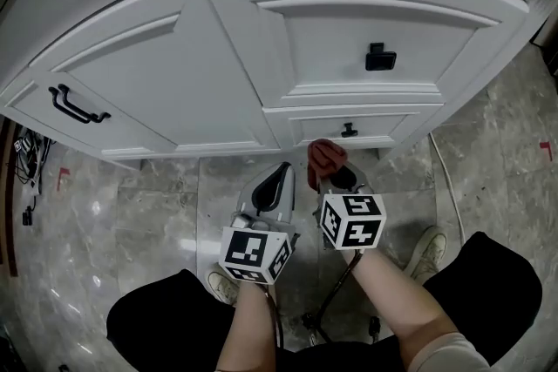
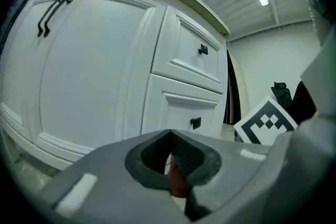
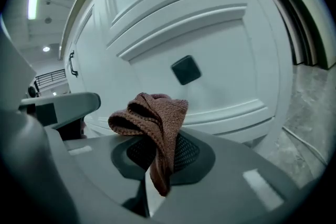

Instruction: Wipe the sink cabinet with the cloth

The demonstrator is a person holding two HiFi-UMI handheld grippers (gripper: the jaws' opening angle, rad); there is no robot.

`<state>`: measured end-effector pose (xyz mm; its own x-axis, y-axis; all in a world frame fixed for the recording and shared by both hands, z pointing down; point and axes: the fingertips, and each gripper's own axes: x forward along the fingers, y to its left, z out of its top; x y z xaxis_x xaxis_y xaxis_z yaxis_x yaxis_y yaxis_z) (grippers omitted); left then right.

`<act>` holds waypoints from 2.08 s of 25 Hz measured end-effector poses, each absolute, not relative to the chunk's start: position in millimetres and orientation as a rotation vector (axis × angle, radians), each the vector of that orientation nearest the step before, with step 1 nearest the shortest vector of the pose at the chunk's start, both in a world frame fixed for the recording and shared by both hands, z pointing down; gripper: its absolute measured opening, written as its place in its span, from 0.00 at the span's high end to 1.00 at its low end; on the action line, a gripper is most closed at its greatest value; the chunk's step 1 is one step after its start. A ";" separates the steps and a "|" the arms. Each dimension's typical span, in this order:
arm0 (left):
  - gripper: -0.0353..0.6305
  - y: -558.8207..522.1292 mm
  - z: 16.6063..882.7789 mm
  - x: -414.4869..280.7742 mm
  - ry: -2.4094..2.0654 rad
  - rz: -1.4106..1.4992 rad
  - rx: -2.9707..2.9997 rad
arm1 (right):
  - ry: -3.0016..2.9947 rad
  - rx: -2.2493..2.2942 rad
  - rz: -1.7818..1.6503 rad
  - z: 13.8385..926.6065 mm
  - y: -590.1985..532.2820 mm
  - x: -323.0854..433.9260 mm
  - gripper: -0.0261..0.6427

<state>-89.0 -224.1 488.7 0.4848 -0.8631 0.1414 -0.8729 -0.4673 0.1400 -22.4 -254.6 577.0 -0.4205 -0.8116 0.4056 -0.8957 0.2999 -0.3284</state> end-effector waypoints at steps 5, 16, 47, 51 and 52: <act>0.95 -222.7 479.4 -116.6 -1.557 -0.001 2.498 | -2.494 1.477 0.751 573.3 -265.8 -75.1 0.84; 0.95 -224.1 492.9 -130.9 -1.586 0.097 2.531 | -2.534 1.505 0.675 575.7 -278.1 -74.9 0.84; 0.95 -237.6 500.9 -24.2 -1.364 0.053 2.611 | -2.244 1.862 0.727 581.4 -283.8 114.7 0.84; 0.95 -240.0 496.0 -11.7 -1.357 0.003 2.601 | -2.211 1.843 0.709 582.6 -281.1 131.2 0.84; 0.95 -240.8 493.9 -8.5 -1.357 -0.003 2.607 | -2.192 1.847 0.714 584.8 -279.7 136.3 0.84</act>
<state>-8.5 -240.8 493.9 0.5782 -0.8108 0.0913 -0.8104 -0.5577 0.1794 136.3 -279.7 584.8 -0.2073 -0.8748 0.4378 -0.9649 0.1091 -0.2390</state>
